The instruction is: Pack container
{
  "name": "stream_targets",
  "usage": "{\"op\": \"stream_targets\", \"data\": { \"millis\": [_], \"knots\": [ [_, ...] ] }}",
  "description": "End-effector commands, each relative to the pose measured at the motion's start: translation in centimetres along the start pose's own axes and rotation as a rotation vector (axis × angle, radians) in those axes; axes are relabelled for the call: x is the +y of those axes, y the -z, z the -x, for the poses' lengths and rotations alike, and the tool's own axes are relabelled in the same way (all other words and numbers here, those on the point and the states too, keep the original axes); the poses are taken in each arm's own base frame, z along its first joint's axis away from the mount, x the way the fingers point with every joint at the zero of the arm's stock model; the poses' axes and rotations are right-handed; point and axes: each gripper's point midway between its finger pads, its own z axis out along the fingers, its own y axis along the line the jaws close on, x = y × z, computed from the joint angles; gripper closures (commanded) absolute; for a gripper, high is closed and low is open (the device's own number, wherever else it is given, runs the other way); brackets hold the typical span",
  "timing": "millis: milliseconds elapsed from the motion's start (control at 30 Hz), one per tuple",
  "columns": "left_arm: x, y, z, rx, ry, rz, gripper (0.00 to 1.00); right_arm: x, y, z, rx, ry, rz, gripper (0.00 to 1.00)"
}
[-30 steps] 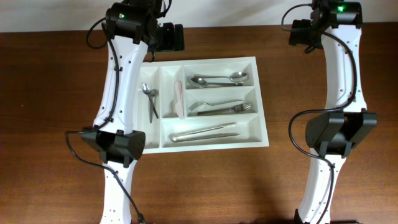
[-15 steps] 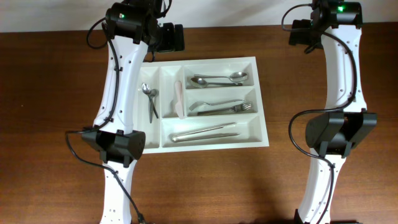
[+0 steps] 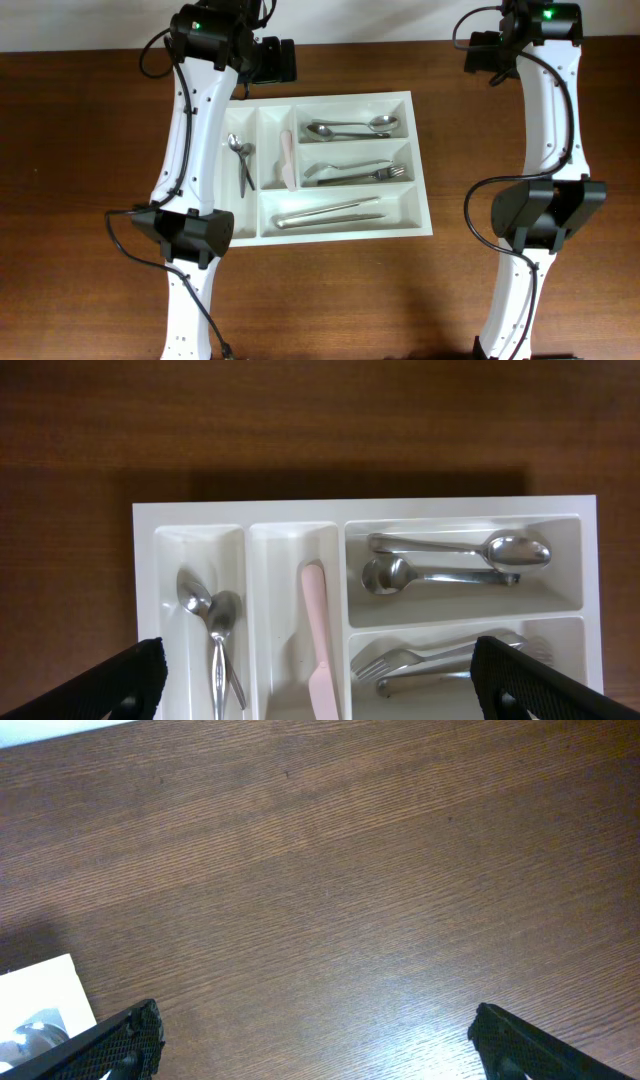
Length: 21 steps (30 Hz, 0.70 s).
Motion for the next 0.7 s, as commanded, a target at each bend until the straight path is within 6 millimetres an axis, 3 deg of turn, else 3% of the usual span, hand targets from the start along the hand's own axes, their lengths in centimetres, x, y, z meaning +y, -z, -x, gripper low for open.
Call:
{"op": "stream_targets", "data": {
  "millis": [0,400,467,567,667],
  "knots": [
    [-0.2,0.3,0.2,-0.014,-0.010,0.003,0.01,-0.1,1.1,0.6,-0.029,-0.018,0.004,0.01],
    [0.3,0.3,0.2,-0.015,-0.008,0.025,0.01,-0.1,1.1,0.6,-0.029,-0.018,0.004,0.01],
    [0.7,1.1,0.3,-0.020,-0.001,0.023,0.01,-0.1,1.1,0.6,-0.029,-0.018,0.004,0.01],
    [0.9,4.6,1.1,-0.094,0.001,0.030,0.01,-0.1,1.1,0.6,-0.029,-0.018,0.004,0.01],
    [1.5,10.3,3.1,-0.260,0.012,0.051,0.01,-0.1,1.1,0.6,-0.029,-0.018,0.004,0.01]
  ]
}}
